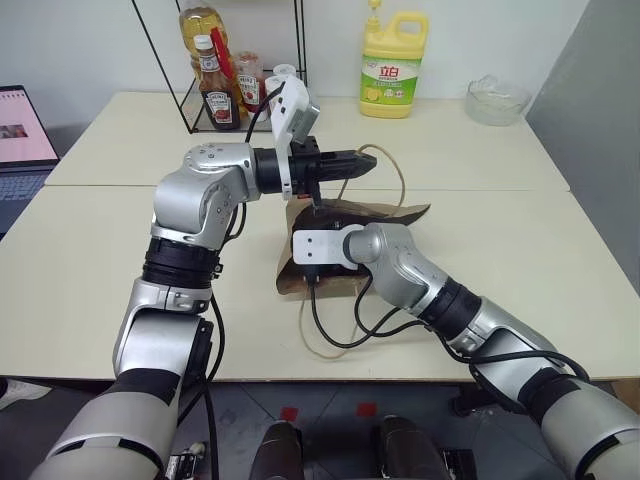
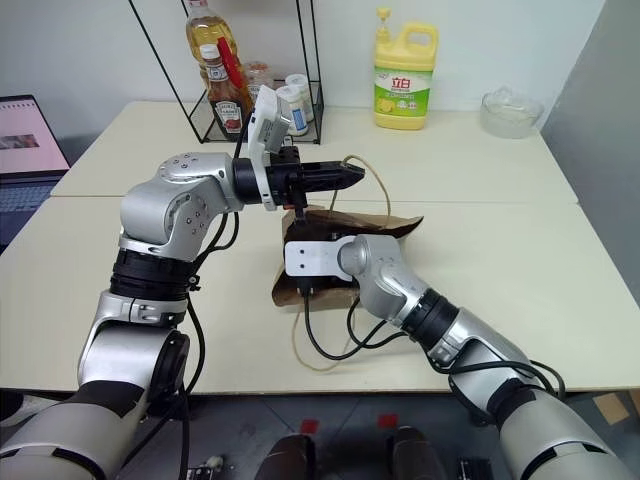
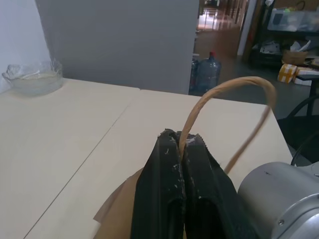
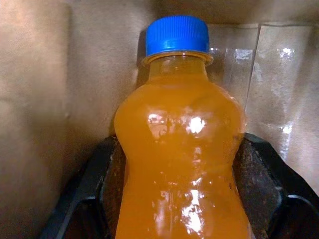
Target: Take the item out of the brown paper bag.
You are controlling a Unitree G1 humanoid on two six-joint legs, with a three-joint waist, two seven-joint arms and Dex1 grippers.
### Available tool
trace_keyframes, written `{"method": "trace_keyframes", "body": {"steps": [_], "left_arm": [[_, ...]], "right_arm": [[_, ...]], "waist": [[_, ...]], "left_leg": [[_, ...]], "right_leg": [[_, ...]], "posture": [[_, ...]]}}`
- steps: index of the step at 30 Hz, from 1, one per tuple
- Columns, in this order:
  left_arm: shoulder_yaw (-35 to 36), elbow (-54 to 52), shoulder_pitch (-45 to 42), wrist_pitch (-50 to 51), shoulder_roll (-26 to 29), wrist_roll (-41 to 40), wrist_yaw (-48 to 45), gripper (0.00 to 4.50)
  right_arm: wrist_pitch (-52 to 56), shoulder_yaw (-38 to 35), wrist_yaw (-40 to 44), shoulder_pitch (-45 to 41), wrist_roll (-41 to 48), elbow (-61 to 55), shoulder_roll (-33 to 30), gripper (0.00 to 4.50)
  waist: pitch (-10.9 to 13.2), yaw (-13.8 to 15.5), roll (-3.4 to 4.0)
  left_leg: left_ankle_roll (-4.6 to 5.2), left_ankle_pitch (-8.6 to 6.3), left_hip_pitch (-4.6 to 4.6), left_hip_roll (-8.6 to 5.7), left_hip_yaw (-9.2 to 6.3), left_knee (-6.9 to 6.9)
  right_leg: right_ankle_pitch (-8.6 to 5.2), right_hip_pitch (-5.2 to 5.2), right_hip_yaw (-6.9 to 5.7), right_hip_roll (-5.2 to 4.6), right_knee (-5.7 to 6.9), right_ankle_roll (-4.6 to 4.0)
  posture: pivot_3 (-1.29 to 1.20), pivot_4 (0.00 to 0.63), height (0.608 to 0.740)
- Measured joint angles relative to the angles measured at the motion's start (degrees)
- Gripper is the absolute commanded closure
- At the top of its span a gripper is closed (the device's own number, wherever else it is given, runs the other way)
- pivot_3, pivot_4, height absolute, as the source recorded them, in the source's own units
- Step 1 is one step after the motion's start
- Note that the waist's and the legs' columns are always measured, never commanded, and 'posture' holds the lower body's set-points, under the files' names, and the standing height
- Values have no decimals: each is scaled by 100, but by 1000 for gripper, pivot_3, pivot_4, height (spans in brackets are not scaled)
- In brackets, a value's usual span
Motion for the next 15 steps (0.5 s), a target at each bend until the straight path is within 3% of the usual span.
{"method": "trace_keyframes", "body": {"steps": [15], "left_arm": [[-22,300,-12,-359,36,207,-24,4500]], "right_arm": [[120,-903,887,839,488,-2347,-805,2059]], "waist": [[1,-25,1]], "left_leg": [[-1,0,-6,1,0,-7]], "right_leg": [[0,-7,-1,1,-6,0]], "posture": [[0,150,740]]}}
